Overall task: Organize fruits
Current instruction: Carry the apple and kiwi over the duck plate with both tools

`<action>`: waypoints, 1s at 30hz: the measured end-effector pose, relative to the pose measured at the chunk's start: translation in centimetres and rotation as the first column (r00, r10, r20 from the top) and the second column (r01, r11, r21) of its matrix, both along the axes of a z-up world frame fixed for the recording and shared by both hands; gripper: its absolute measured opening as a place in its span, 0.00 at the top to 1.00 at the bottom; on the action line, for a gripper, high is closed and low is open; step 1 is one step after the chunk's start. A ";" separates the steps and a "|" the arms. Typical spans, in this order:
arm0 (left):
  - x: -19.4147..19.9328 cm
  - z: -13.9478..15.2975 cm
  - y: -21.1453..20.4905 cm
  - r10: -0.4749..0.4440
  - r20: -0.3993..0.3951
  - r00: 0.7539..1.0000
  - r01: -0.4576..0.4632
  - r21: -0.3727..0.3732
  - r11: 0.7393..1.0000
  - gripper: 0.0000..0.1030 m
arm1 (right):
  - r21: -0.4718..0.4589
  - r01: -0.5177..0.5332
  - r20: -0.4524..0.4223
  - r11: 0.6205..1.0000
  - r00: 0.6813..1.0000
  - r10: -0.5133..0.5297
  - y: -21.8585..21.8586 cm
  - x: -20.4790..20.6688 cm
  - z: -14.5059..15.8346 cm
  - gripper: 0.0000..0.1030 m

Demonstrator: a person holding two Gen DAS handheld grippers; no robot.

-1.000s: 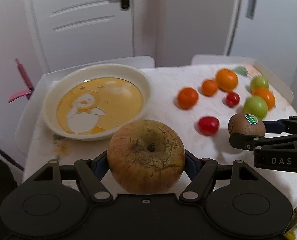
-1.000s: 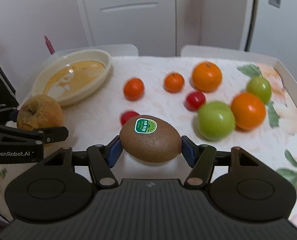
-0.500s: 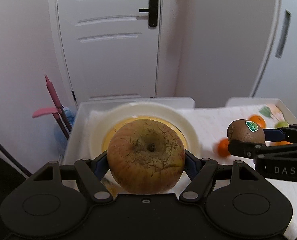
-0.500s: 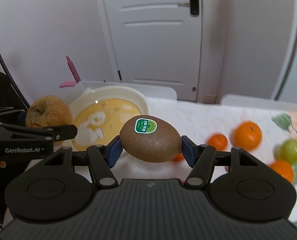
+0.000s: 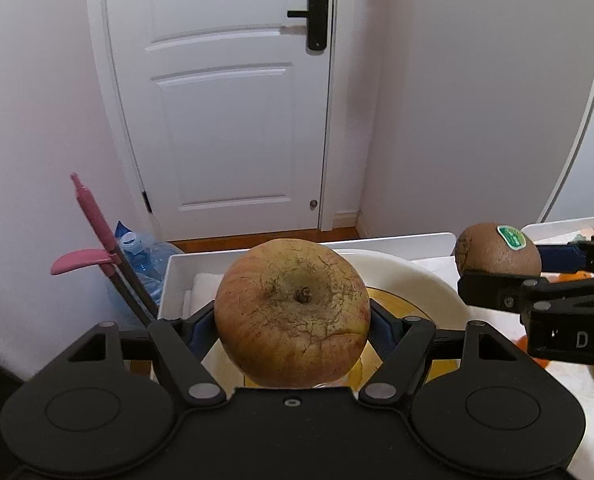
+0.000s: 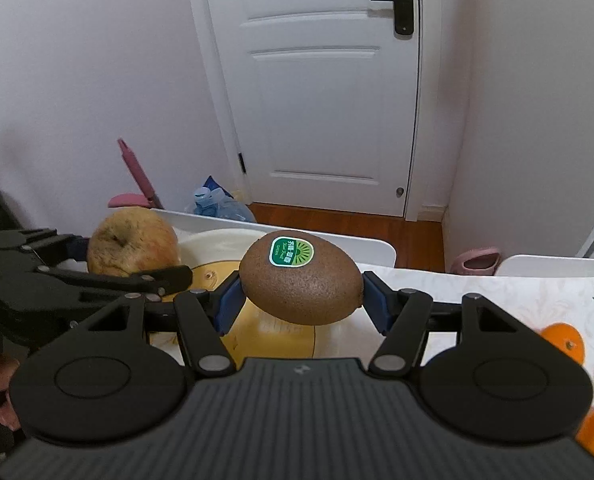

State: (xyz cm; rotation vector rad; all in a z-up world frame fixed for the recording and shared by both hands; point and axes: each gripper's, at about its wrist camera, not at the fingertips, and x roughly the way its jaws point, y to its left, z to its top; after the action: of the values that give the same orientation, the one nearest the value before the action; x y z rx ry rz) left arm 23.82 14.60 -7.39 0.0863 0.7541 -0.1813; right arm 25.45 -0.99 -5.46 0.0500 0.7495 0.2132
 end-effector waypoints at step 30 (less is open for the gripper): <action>-0.8 -0.7 -0.6 -0.022 0.063 0.998 0.017 0.090 0.996 0.00 | 0.017 -0.016 -0.078 1.000 0.997 0.017 -1.9 2.3 -0.2 0.25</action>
State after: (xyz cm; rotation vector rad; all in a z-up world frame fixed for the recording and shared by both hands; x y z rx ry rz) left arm 23.05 14.03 -8.12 0.1838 0.6972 -0.1626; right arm 27.75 -2.91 -5.67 0.0684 0.8266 0.2344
